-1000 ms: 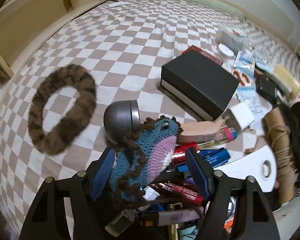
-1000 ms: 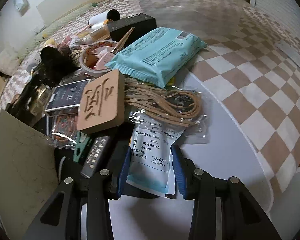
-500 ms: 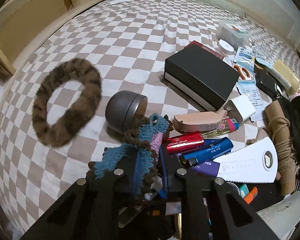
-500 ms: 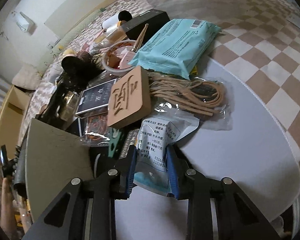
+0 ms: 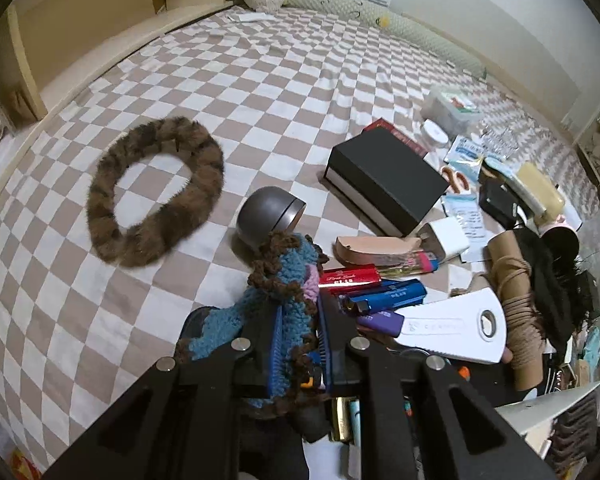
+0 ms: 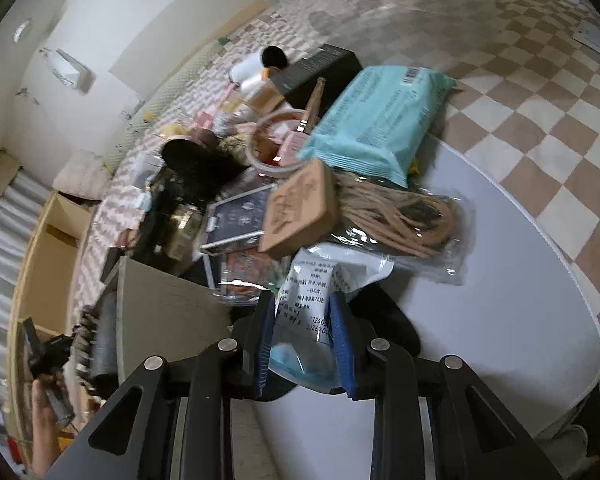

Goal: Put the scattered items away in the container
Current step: 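Close the left gripper on the blue knitted toy while the right closes on the white packet, then lift the blue knitted toy with the left gripper while the right lifts the packet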

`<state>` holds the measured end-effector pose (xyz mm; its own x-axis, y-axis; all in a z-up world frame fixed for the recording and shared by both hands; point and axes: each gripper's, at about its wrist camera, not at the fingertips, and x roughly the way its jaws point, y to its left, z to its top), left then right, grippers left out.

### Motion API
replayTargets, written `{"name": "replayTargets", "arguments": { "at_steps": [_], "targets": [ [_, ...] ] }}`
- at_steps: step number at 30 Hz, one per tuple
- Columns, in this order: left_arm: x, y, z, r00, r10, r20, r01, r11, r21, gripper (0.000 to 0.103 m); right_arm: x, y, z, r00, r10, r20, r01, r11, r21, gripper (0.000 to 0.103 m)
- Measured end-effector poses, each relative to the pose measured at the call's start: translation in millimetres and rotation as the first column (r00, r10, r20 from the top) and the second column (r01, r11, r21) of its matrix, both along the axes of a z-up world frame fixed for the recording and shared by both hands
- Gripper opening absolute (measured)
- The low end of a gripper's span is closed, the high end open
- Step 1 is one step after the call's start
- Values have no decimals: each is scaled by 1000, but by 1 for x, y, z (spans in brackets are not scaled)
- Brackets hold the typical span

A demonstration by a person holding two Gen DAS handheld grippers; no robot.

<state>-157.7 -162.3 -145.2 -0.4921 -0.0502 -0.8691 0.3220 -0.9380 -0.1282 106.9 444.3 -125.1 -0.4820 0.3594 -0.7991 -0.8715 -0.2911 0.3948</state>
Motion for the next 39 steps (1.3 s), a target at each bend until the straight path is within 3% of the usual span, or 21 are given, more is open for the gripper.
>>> {"name": "replayTargets", "arguments": {
  "at_steps": [1, 2, 7, 12, 13, 15, 16, 17, 21, 26, 27, 29, 31, 37, 39],
  "targets": [
    [2, 1, 3, 1000, -3, -8, 3, 1000, 5, 16, -1, -1, 1, 1000, 3, -13, -3, 1000, -1, 9],
    [3, 1, 6, 1000, -5, -16, 6, 1000, 10, 16, -2, -1, 3, 1000, 6, -27, -6, 1000, -3, 2],
    [10, 7, 18, 999, -27, -47, 28, 999, 18, 16, -9, -4, 3, 999, 13, 45, -14, 999, 31, 2],
    [12, 13, 24, 997, -49, -61, 51, 998, 21, 16, -8, -2, -9, 1000, -23, 8, 23, 1000, -18, 4],
    [13, 14, 26, 996, -56, -67, 57, 998, 20, 16, -8, -1, -11, 999, -34, 10, 34, 999, -23, 8],
    [14, 18, 31, 994, -72, -79, 74, 997, 23, 16, -9, -1, -12, 999, -45, 17, 45, 999, -18, 47],
    [16, 21, 34, 993, -81, -88, 84, 996, 27, 16, -10, -1, -12, 998, -51, 21, 52, 999, -12, 82],
    [17, 23, 37, 991, -91, -96, 94, 995, 30, 16, -12, -1, -12, 998, -52, 25, 52, 999, -9, 88],
    [20, 32, 48, 984, -122, -129, 128, 991, 41, 16, -21, 2, -18, 999, -23, 48, 25, 999, -33, 88],
    [22, 40, 56, 977, -146, -153, 155, 987, 49, 16, -46, 5, -31, 984, 38, 173, -38, 999, -5, 87],
    [22, 41, 56, 977, -148, -154, 158, 986, 50, 16, -52, 4, -34, 978, 56, 202, -58, 998, 5, 86],
    [23, 41, 57, 976, -149, -156, 158, 986, 49, 16, -63, 2, -40, 958, 80, 276, -90, 996, 26, 63],
    [23, 40, 57, 977, -147, -156, 156, 986, 53, 16, -65, 2, -43, 948, 71, 309, -89, 995, 45, 55],
    [26, 37, 58, 977, -144, -159, 151, 988, 37, 16, -44, 8, -31, 972, 29, 232, -40, 998, 42, 15],
    [27, 36, 59, 976, -145, -161, 153, 988, 37, 16, -36, 8, -28, 982, 24, 189, -30, 999, 30, 11]
  ]
}}
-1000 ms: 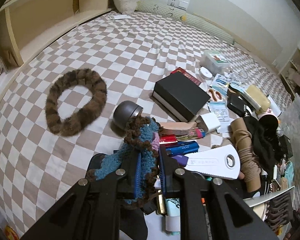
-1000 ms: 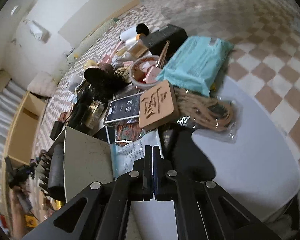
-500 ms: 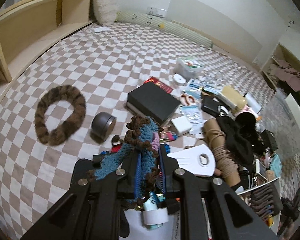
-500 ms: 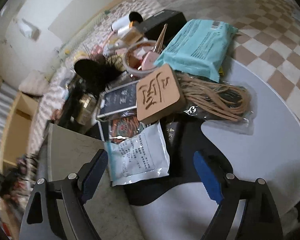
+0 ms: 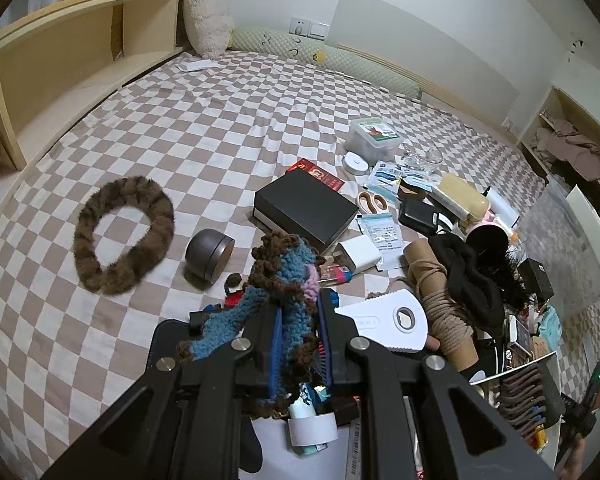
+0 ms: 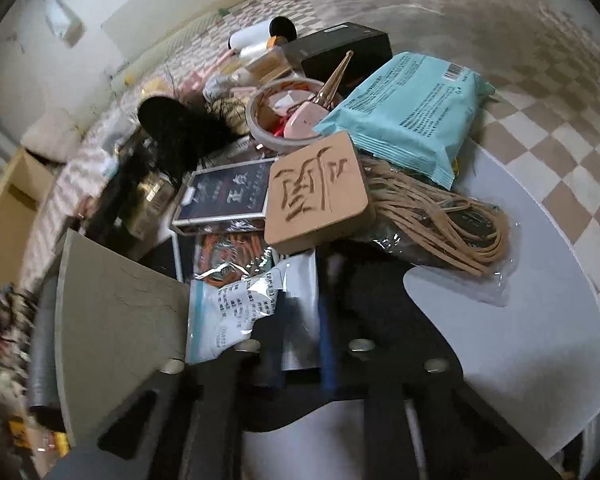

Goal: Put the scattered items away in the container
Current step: 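Lift the blue knitted toy with the left gripper while the right lifts the packet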

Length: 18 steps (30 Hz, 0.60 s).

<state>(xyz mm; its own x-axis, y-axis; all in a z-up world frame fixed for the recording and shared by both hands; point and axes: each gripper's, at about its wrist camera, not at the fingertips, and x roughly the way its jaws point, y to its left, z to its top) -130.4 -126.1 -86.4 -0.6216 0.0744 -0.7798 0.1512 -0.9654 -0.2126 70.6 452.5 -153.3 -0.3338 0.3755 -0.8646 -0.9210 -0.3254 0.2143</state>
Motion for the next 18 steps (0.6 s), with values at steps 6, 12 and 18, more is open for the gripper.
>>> {"name": "replayTargets", "arguments": {
  "at_steps": [6, 12, 18],
  "targets": [
    [9, 5, 7, 1000, -22, -20, 22, 1000, 6, 16, 11, -5, 13, 992, -10, -125, 8, 1000, -20, 7],
    [18, 17, 16, 997, -60, -43, 60, 998, 7, 16, 7, -13, 33, 985, 8, -174, -4, 1000, 19, 4],
    [24, 30, 24, 993, -94, -66, 95, 996, 6, 16, 4, -18, 47, 983, 20, -183, -10, 998, 59, 4]
  ]
}}
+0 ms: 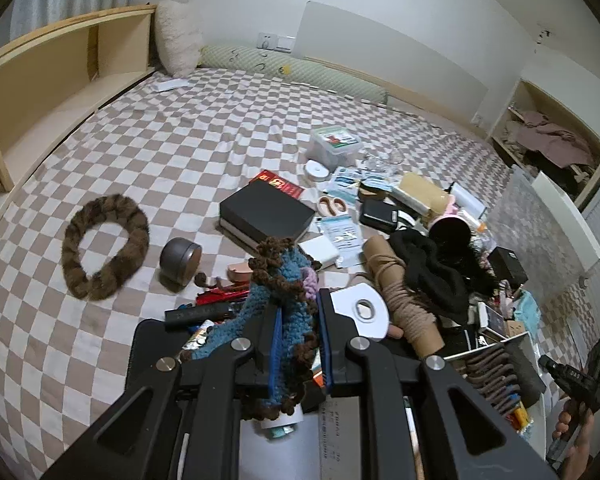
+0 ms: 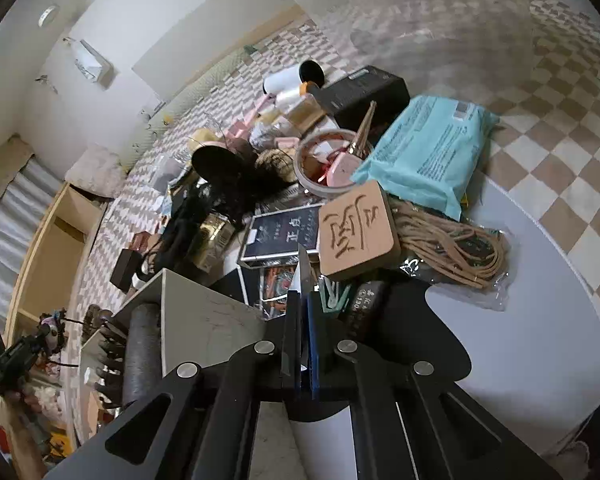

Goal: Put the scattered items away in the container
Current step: 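Lift the blue knitted toy with the left gripper while the right lifts the packet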

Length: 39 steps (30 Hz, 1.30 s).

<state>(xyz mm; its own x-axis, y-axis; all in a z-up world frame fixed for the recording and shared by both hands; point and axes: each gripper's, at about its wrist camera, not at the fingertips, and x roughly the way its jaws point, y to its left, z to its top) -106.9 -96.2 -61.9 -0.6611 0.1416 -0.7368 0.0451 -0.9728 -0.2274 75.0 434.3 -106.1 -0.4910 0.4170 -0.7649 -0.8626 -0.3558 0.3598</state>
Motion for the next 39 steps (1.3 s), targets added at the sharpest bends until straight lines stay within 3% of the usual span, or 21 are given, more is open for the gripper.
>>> {"name": "replayTargets", "arguments": {
  "at_steps": [13, 23, 31, 39],
  "targets": [
    [8, 17, 0, 999, -38, 0, 38, 999, -34, 16, 4, -6, 37, 996, -37, -75, 43, 996, 77, 4],
    [21, 28, 15, 996, -78, -46, 76, 997, -28, 16, 4, -14, 66, 991, -42, -131, 61, 988, 142, 4],
    [34, 40, 36, 985, -135, -108, 133, 991, -25, 16, -13, -31, 87, 982, 22, -188, 13, 983, 181, 4],
    [54, 58, 55, 964, -210, -162, 210, 977, -19, 16, -44, -63, 106, 958, 170, -229, -118, 967, 224, 4]
  ]
}}
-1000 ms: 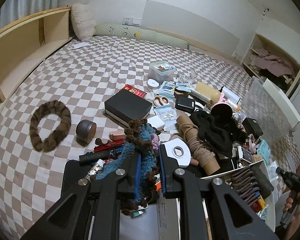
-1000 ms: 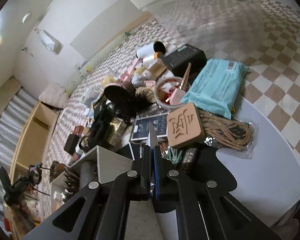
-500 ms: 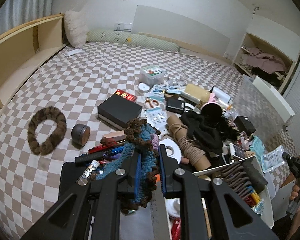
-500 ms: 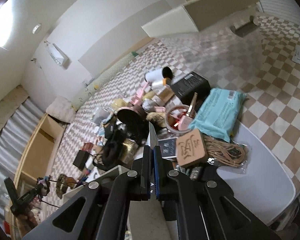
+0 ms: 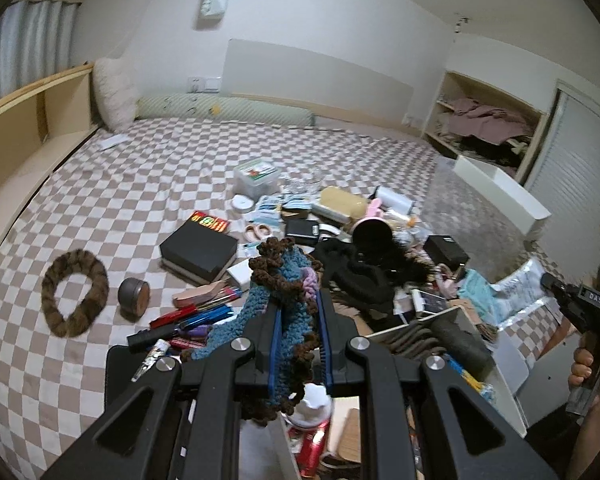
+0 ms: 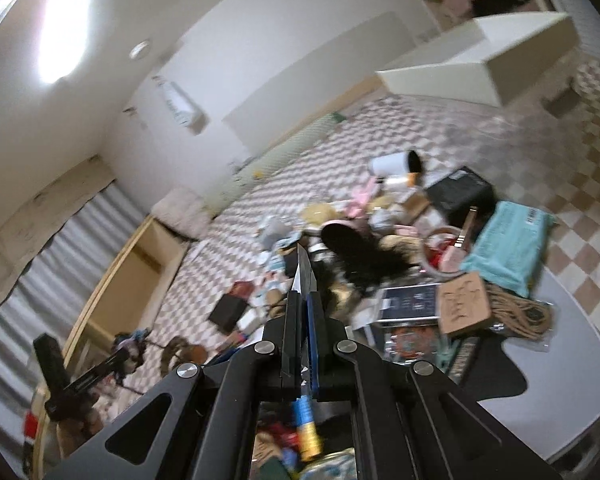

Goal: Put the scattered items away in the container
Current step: 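Lift the blue knitted toy with the left gripper while the right lifts the packet, then lower both held items into the white box and open both grippers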

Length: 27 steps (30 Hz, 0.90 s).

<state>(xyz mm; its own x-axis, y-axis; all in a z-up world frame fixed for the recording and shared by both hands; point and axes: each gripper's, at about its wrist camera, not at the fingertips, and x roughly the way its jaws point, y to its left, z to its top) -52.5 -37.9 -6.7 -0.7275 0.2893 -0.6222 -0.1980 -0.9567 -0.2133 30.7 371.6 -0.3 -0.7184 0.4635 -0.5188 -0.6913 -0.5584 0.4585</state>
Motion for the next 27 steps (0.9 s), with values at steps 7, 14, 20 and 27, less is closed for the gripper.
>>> {"name": "replayTargets", "arguments": {
  "at_steps": [7, 14, 20, 27],
  "targets": [
    [26, 19, 22, 995, -82, -60, 83, 996, 31, 16, -25, -30, 3, 988, 156, -20, -156, 988, 0, 4],
    [56, 37, 34, 982, -155, -106, 160, 986, 38, 16, -44, -54, -4, 964, 266, -17, -266, 964, -19, 4],
    [77, 51, 36, 973, -201, -110, 206, 978, 38, 16, -46, -69, -12, 952, 306, -11, -306, 951, -35, 4],
    [100, 55, 49, 963, -219, -157, 229, 972, 49, 16, -36, -88, -23, 940, 341, -13, -341, 938, -57, 4]
  ]
}}
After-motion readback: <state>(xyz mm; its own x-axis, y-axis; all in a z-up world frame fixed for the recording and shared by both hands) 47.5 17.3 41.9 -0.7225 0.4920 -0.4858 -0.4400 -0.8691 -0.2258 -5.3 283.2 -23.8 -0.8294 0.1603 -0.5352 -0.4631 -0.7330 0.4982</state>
